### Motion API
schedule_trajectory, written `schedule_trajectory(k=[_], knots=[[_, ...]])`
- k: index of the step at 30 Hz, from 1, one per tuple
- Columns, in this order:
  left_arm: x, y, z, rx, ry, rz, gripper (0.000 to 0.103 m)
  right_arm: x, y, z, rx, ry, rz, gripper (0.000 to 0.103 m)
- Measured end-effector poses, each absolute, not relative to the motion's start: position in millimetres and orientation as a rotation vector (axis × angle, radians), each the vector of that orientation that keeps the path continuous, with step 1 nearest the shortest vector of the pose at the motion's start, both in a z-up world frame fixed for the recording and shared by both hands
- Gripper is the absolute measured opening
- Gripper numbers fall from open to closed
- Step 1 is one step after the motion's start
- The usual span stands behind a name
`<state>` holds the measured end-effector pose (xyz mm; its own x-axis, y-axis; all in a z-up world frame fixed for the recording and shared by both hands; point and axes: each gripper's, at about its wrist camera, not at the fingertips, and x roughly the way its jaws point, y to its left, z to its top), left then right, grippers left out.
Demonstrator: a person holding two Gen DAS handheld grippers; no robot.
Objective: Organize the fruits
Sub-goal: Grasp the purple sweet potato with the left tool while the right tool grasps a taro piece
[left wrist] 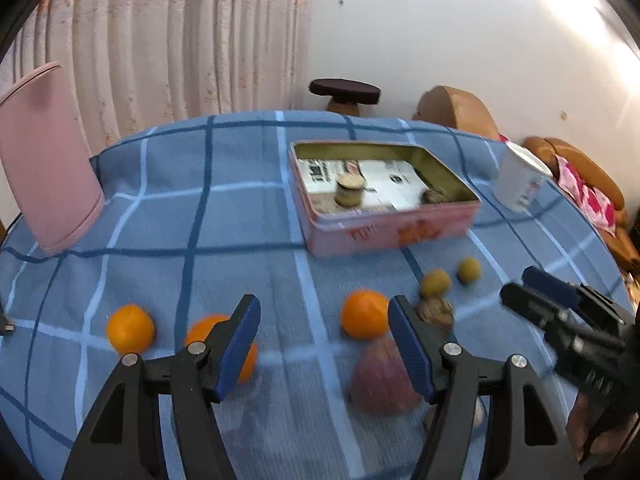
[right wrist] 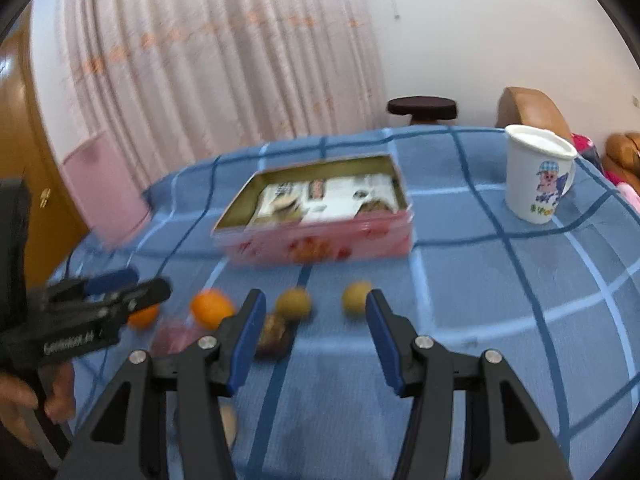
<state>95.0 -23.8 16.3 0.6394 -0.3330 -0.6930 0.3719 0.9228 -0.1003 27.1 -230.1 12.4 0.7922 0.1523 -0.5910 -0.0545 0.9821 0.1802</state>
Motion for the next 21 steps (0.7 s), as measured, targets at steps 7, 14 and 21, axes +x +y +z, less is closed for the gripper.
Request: schedule_trajectory(k=[7,14,21], knots=[[79.7,-41.3,8.2,0.088,0.813,-0.481,0.068,-10.6,-210.1,-1.1,0.123,0.711,0.213,0.056],[82.0,-50.9,-4.0,0.103,0.853,-0.484,0.068,-26.5,-183.1,-11.9,0.069,0.754,0.302,0.056],[78.7,-54.7,-8.3,0.119,0.831,-0.476,0.066,-20.3,-165.2,-26.0,0.01,0.812,0.28,0.053]])
